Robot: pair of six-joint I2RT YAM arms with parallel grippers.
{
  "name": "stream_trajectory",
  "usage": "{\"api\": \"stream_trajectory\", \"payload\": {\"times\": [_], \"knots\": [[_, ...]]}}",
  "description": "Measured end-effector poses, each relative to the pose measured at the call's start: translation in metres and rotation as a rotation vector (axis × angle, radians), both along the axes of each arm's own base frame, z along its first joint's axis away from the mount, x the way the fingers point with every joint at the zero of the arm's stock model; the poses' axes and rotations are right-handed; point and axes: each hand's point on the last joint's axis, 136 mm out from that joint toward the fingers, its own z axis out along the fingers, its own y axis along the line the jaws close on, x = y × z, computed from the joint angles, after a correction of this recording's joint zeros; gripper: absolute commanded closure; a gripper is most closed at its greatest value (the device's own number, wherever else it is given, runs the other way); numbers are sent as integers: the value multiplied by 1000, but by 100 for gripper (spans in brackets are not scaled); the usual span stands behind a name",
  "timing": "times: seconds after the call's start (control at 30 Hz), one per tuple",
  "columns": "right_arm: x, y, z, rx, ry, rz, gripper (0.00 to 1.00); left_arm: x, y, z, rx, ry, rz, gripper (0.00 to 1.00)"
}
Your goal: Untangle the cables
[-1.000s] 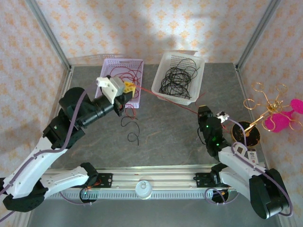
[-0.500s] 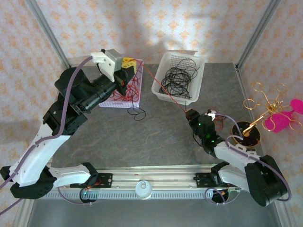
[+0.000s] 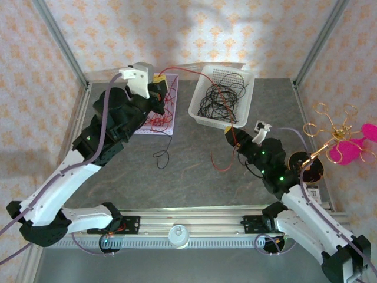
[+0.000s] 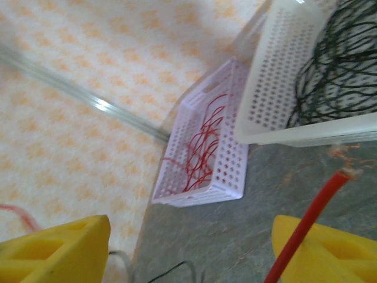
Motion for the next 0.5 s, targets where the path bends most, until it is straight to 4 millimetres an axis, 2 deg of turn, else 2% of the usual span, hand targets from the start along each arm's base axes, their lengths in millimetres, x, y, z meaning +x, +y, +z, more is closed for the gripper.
{"api": "stream_trajectory", "payload": {"times": [0.1, 0.23, 0.5], "knots": [[-6, 6, 14, -27, -23, 52, 27, 6, -1, -12, -19, 39, 19, 100], [-9, 1, 20, -67, -11, 39, 23, 9, 4, -14, -48, 54, 57, 100], [0, -39, 21, -181, 75, -179, 16, 11, 24, -18, -61, 74, 160, 100]]}}
